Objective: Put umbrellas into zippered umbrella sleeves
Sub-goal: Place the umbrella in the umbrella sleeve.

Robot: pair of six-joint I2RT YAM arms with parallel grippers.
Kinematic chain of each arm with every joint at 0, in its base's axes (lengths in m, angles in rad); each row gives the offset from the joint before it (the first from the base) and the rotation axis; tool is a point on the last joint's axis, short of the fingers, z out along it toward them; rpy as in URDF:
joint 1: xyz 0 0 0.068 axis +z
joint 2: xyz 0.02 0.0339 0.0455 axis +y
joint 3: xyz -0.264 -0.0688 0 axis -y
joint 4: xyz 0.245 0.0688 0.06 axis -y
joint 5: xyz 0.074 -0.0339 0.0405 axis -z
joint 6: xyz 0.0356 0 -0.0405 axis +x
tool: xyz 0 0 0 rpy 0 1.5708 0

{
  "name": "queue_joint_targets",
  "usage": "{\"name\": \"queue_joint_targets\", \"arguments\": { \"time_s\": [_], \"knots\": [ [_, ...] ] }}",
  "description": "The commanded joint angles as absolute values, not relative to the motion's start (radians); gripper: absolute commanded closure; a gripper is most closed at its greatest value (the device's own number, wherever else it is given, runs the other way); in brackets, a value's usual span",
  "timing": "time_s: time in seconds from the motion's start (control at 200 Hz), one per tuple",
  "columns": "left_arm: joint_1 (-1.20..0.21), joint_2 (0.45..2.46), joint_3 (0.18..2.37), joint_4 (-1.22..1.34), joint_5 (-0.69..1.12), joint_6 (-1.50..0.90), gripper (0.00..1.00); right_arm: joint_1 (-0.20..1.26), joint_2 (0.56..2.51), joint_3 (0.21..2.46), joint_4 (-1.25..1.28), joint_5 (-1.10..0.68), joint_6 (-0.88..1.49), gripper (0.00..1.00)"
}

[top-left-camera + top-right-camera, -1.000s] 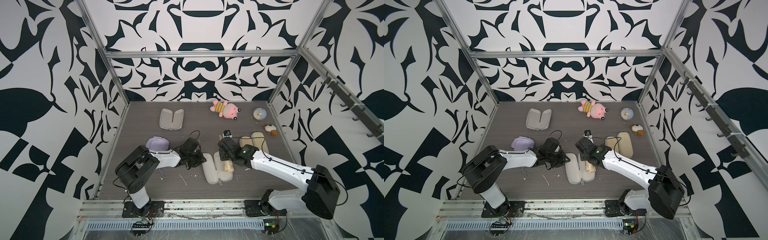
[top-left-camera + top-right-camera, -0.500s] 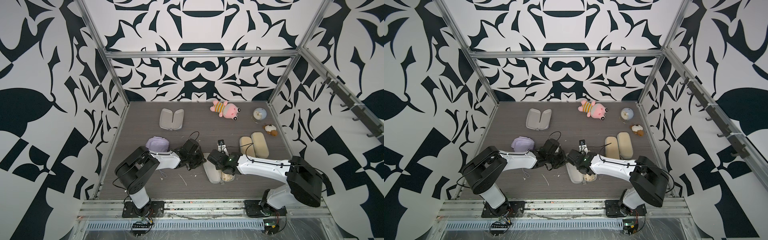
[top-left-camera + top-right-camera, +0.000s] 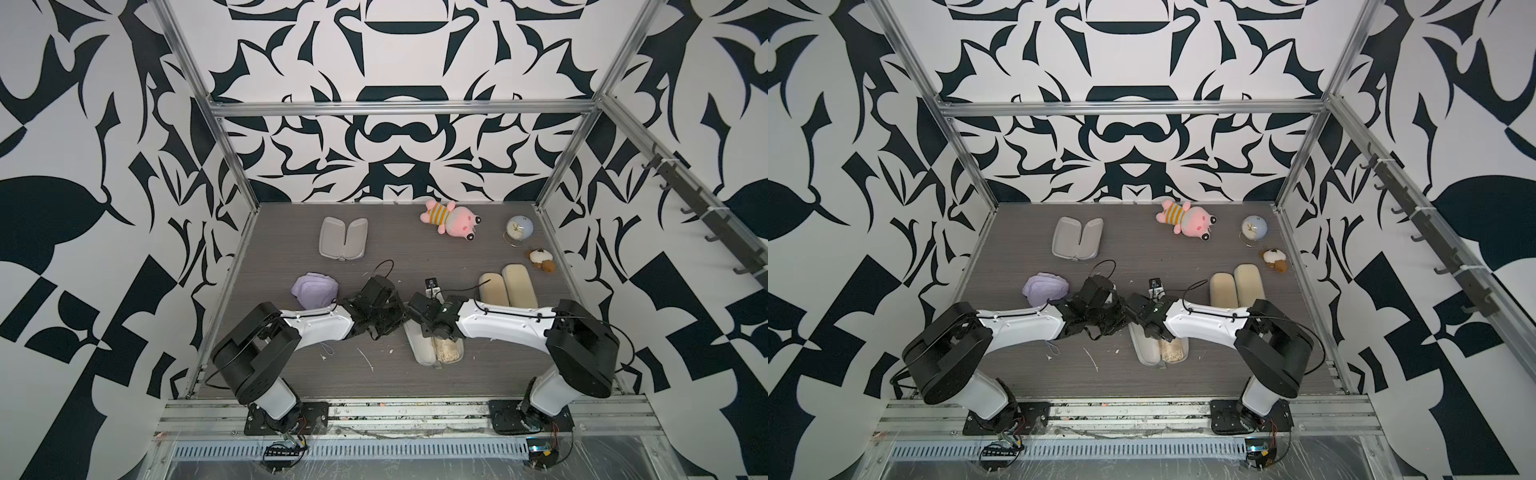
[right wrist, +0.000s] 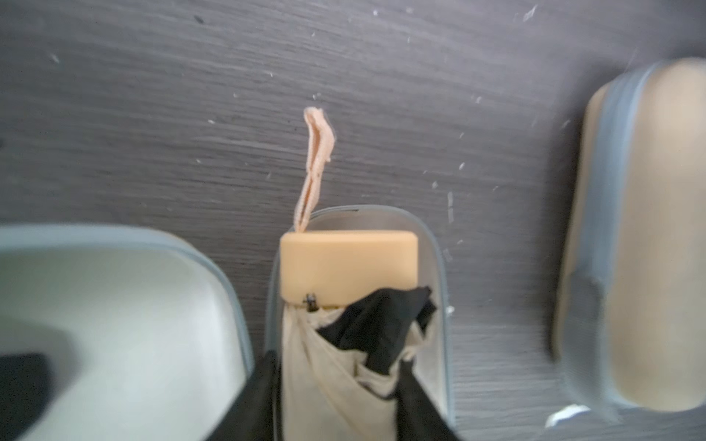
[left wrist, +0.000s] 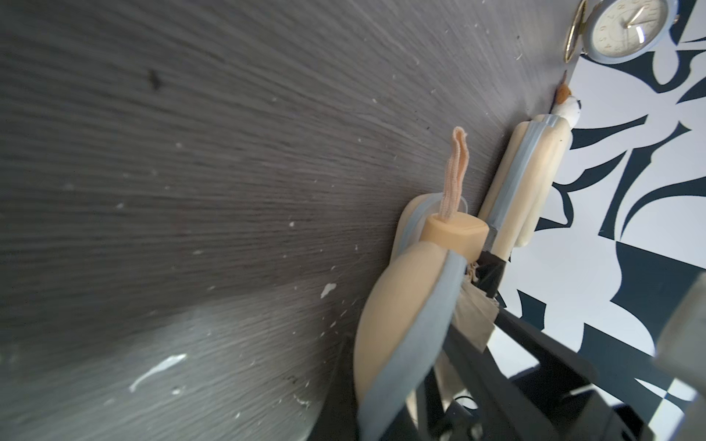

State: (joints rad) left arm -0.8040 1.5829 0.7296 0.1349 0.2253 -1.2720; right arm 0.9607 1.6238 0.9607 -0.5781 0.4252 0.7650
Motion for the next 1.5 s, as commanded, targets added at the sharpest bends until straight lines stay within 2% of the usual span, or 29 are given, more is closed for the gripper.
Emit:
{"name": "queue_joint_targets", "arguments": {
  "time_s": [0.0,0.065,0.17,0.28,0.355,0.7,0.8,0.86,0.925,0.97,1.12,1.195,1.275,1.385,1.495],
  "knots": [
    [-0.777,1.563,0.759,0.142,0.213,-1.243,0.99,0.925,1.570,1.008,-0.590,0.227,0.738,0.34],
    [-0.772,1.557,0.760,0.118,0.223,-1.228,0.92,0.879,1.521,1.008,-0.593,0.135,0.712,0.28],
    [-0.763,1.558,0.748,0.121,0.256,-1.220,0.78,0.800,1.436,1.011,-0.620,0.009,0.664,0.27],
    [-0.761,1.576,0.731,0.195,0.324,-1.224,0.58,0.690,1.346,0.988,-0.637,-0.138,0.624,0.27],
    [-0.758,1.588,0.715,0.272,0.372,-1.244,0.51,0.605,1.290,0.947,-0.628,-0.218,0.609,0.27],
    [-0.780,1.637,0.765,0.421,0.477,-1.264,0.39,0.416,1.200,0.798,-0.556,-0.321,0.581,0.32],
    [-0.793,1.683,0.806,0.439,0.505,-1.261,0.39,0.379,1.198,0.782,-0.538,-0.375,0.562,0.33],
    [-0.795,1.714,0.824,0.452,0.521,-1.261,0.41,0.364,1.202,0.773,-0.534,-0.390,0.556,0.41],
    [-0.795,1.742,0.838,0.478,0.538,-1.265,0.42,0.359,1.221,0.756,-0.519,-0.407,0.569,0.57],
    [-0.796,1.753,0.847,0.485,0.541,-1.270,0.43,0.359,1.247,0.735,-0.489,-0.423,0.583,0.64],
    [-0.803,1.788,0.865,0.492,0.553,-1.268,0.45,0.418,1.371,0.675,-0.317,-0.431,0.670,0.79],
    [-0.808,1.808,0.865,0.509,0.560,-1.272,0.47,0.465,1.439,0.697,-0.297,-0.404,0.693,0.89],
    [-0.810,1.827,0.863,0.531,0.568,-1.285,0.49,0.461,1.463,0.690,-0.255,-0.424,0.723,0.94],
    [-0.813,1.840,0.862,0.567,0.573,-1.299,0.46,0.440,1.447,0.690,-0.261,-0.460,0.708,0.95],
    [-0.814,1.833,0.864,0.548,0.584,-1.296,0.37,0.392,1.392,0.714,-0.340,-0.532,0.677,0.82]
  ]
}}
